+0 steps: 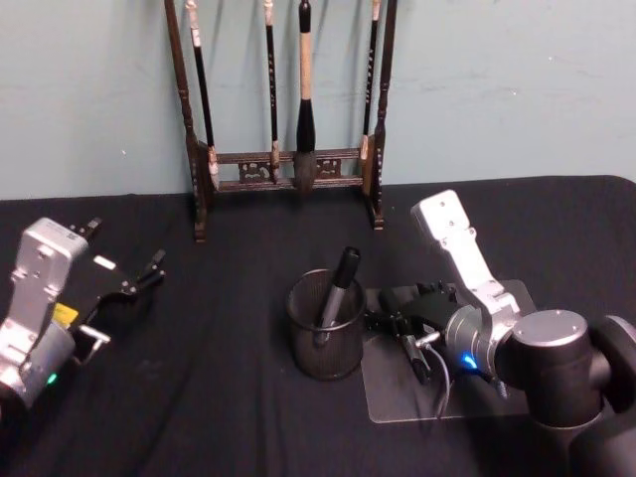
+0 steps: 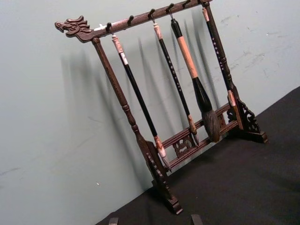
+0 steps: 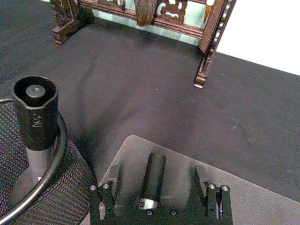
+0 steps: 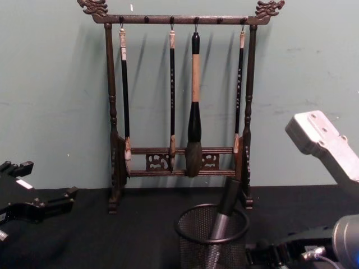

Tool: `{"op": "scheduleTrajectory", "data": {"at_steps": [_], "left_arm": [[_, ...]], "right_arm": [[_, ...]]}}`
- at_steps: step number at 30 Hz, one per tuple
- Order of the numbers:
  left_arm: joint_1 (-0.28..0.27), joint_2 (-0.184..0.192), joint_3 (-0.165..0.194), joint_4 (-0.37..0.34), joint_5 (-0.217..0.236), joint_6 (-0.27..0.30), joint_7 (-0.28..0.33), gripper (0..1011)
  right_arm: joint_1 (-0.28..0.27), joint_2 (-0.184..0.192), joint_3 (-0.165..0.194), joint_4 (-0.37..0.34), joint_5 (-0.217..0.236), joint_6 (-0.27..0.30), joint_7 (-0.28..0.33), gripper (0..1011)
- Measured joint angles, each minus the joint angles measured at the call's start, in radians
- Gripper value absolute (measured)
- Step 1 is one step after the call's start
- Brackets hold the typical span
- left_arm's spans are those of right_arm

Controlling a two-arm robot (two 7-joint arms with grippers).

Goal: Pick up the water-based marker from the table and place it into the pen holder.

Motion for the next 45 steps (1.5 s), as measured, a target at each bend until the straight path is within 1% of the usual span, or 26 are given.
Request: {"op": "scheduleTrajectory", "data": {"at_steps": [15, 18, 26, 34, 45], "left_arm": [[0.000, 0.000, 0.000, 0.000, 0.000, 0.000, 0.000, 1001], [0.000, 0.000, 0.000, 0.000, 0.000, 0.000, 0.000, 1001], [0.000, 0.000, 0.000, 0.000, 0.000, 0.000, 0.000, 1001], [0.000, 0.000, 0.000, 0.000, 0.000, 0.000, 0.000, 1001], [0.000, 0.000, 0.000, 0.000, 0.000, 0.000, 0.000, 1001]], "right_arm": [[0.015, -0.022, 0.015, 0.034, -0.029, 0.003, 0.012, 1000], [0.016, -0.029, 0.022, 0.040, -0.036, 0.003, 0.018, 1000], [0.018, -0.040, 0.038, 0.052, -0.039, 0.005, 0.029, 1000], [0.017, -0.043, 0.046, 0.053, -0.038, 0.005, 0.037, 1000], [0.017, -0.043, 0.045, 0.053, -0.038, 0.004, 0.037, 1000]]}}
